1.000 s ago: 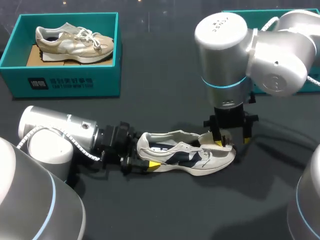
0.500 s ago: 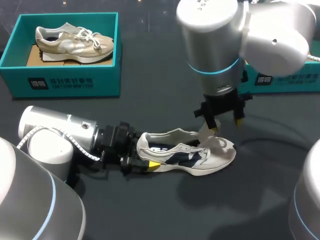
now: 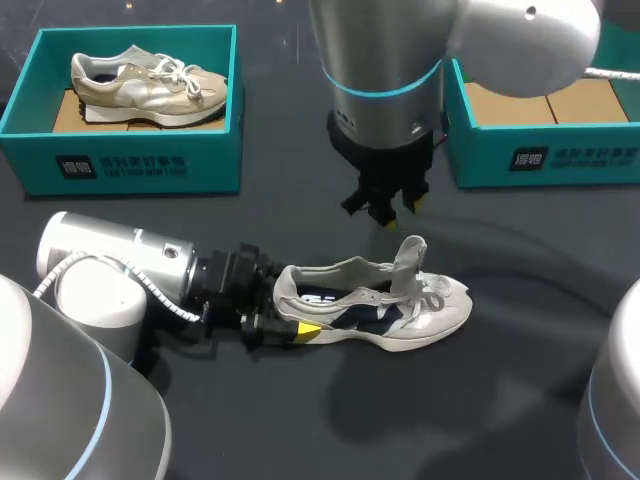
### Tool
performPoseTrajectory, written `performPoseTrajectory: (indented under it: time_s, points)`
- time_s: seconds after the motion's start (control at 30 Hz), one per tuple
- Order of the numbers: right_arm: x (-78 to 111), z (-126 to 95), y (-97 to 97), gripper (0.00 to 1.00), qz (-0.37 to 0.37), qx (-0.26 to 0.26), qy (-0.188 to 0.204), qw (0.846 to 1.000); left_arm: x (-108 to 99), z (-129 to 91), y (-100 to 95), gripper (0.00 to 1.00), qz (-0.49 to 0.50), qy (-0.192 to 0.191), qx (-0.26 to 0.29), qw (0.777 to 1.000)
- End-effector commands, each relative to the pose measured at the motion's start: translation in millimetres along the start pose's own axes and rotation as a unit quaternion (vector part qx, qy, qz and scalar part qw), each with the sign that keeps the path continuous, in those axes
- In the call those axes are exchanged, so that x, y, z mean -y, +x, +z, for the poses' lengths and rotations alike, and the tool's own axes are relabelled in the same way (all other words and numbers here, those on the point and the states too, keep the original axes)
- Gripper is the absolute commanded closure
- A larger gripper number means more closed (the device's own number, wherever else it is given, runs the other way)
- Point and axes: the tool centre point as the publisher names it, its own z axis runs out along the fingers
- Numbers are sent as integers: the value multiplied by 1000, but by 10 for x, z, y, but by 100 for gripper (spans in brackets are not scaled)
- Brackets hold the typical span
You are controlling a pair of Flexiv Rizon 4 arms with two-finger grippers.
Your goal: Take the shoe out of the shoebox, open the shoe tongue, remove and reinsert the insole, then place the shoe into the shoebox
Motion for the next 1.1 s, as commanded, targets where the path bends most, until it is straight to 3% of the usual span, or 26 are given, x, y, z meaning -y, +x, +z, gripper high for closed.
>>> performPoseTrajectory:
  time_s: [0.03, 0.17, 0.2, 0.6, 0.67, 0.83, 0.93, 1.1]
  points:
    - [-275, -38, 102, 100, -93, -16, 4, 995, -11, 15, -10, 100, 0, -1, 0, 1000]
    - [-390, -59, 237, 100, -177, -53, -59, 981, -11, 15, -10, 100, 0, -1, 0, 1000]
    - [-402, -48, 278, 100, -172, -66, -38, 982, -11, 15, -10, 100, 0, -1, 0, 1000]
    - [-402, -48, 278, 100, -172, -66, -38, 982, -11, 15, -10, 100, 0, -1, 0, 1000]
    - [-453, 47, 356, 100, -200, -57, -11, 978, -11, 15, -10, 100, 0, -1, 0, 1000]
    - [-458, 265, 556, 100, -257, -51, -3, 965, -11, 15, -10, 100, 0, -1, 0, 1000]
    - [-424, 403, 668, 100, -279, -59, -18, 958, -11, 15, -10, 100, 0, -1, 0, 1000]
    - [-424, 403, 668, 100, -279, -59, -18, 958, -11, 15, -10, 100, 0, -1, 0, 1000]
